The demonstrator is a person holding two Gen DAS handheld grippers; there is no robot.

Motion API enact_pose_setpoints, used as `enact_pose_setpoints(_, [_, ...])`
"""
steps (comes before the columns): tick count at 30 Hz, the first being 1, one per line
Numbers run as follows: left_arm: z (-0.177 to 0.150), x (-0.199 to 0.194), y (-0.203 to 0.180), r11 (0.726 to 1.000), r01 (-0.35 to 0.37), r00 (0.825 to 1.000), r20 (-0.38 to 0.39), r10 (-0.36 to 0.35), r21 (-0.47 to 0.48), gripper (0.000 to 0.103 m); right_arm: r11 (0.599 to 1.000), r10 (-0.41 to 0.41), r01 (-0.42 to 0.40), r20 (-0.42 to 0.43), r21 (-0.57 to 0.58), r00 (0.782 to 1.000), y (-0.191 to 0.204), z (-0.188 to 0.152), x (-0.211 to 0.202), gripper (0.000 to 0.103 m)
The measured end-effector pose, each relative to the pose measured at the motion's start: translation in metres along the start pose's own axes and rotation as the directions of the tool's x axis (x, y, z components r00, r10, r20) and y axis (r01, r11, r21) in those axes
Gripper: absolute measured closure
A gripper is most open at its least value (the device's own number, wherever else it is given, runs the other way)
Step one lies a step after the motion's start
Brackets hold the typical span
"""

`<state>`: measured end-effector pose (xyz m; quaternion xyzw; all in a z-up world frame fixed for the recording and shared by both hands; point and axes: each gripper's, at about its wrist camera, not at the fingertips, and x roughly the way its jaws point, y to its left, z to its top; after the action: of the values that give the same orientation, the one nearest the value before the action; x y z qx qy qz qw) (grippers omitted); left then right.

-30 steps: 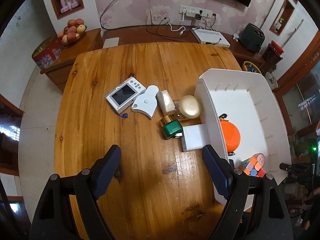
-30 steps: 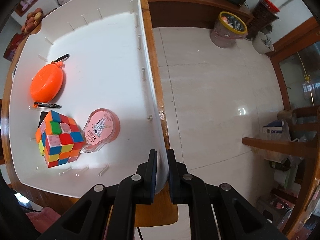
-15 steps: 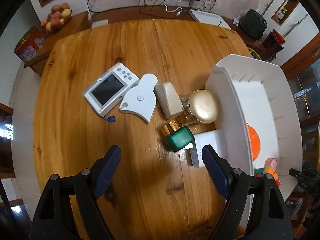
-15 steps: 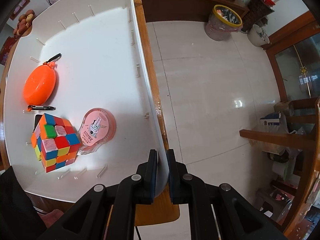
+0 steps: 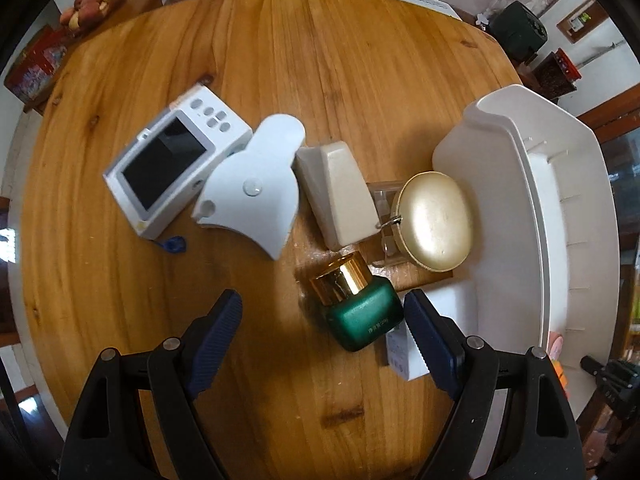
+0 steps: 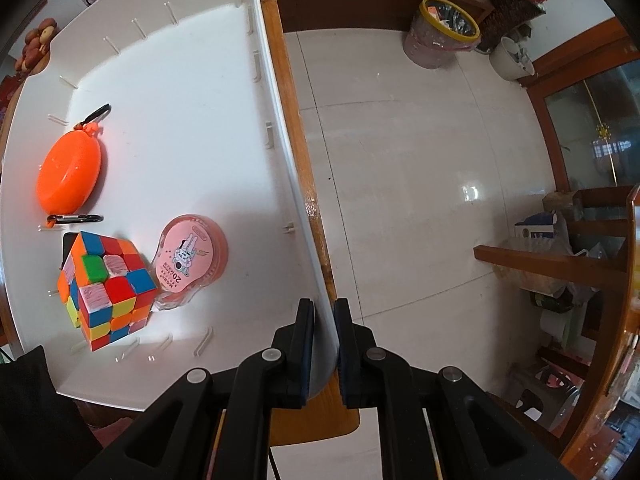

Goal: Organize rigid objects
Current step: 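Move the left tool to the green jar with gold lid and grasp it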

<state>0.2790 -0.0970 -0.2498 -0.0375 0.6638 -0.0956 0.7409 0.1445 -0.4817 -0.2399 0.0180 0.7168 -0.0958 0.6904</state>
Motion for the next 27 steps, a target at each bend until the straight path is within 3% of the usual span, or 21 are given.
enact_pose_setpoints(8, [0.006, 0.010, 0.005, 0.998, 0.044, 0.998, -0.047, -0.047, -0.054, 0.018, 1.000, -0.004, 0.004, -0.013, 0.008, 1.000, 0.000, 0.002, 0.000, 0.092])
enact_pose_setpoints(15, [0.009, 0.015, 0.015, 0.977, 0.144, 0.982, -0.100, -0.161, -0.159, 0.037, 1.000, -0.010, 0.010, -0.018, 0.009, 1.000, 0.001, 0.003, 0.001, 0.092])
enact_pose_setpoints(19, [0.006, 0.019, 0.013, 0.973, 0.137, 0.979, -0.123, -0.162, -0.185, 0.051, 1.000, -0.012, 0.012, -0.018, 0.010, 1.000, 0.001, 0.003, 0.002, 0.092])
enact_pose_setpoints(27, [0.009, 0.023, 0.010, 0.970, 0.138, 0.973, -0.156, -0.171, -0.203, 0.055, 1.000, -0.018, 0.018, -0.017, 0.009, 1.000, 0.001, 0.003, 0.001, 0.092])
